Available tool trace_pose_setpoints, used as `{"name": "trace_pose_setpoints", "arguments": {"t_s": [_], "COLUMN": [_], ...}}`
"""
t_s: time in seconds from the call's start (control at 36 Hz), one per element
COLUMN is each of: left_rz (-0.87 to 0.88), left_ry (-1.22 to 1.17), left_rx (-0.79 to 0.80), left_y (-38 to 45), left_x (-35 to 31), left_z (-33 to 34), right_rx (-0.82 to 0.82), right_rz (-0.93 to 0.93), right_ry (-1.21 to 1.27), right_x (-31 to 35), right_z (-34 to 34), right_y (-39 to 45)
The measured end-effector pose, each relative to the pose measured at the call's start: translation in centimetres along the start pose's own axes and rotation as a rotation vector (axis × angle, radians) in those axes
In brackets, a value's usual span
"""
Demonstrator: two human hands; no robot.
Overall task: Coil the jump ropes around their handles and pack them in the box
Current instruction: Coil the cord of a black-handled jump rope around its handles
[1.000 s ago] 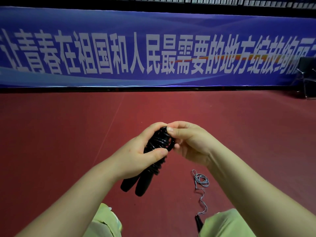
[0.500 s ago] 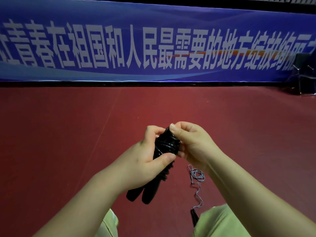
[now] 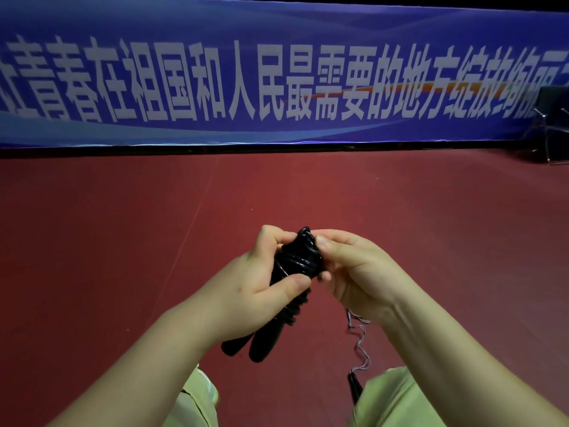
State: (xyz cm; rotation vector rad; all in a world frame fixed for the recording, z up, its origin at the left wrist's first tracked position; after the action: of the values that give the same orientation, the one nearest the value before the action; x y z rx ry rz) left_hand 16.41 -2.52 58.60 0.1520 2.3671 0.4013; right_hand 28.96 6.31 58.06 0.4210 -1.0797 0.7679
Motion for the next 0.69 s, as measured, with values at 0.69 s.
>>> {"name": "trace_pose_setpoints", "arguments": {"t_s": [0.69], "left_rz": [-0.173], "left_ry": [-0.247], "left_rx": [0.087], "left_y": [1.4], "left_x": [0.4], "left_z": [2.4], "right_rx": [-0.09], "right_rz": [-0.042], "right_ry": [-0.496], "right_x": [1.4], "right_z": [-3.4], "right_y": [0.8]}}
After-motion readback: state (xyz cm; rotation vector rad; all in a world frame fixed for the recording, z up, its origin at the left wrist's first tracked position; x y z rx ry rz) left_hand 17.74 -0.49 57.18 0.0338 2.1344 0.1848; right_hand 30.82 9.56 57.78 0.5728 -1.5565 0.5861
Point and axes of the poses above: each hand's wrist, its own y-axis towards the middle knuckle, its own z-axis out of the palm, x = y × z, the point moved 3 cm from there along y, towards the middle knuckle, and after that the axes turned 2 degrees about -x, right-handed, at the moved point
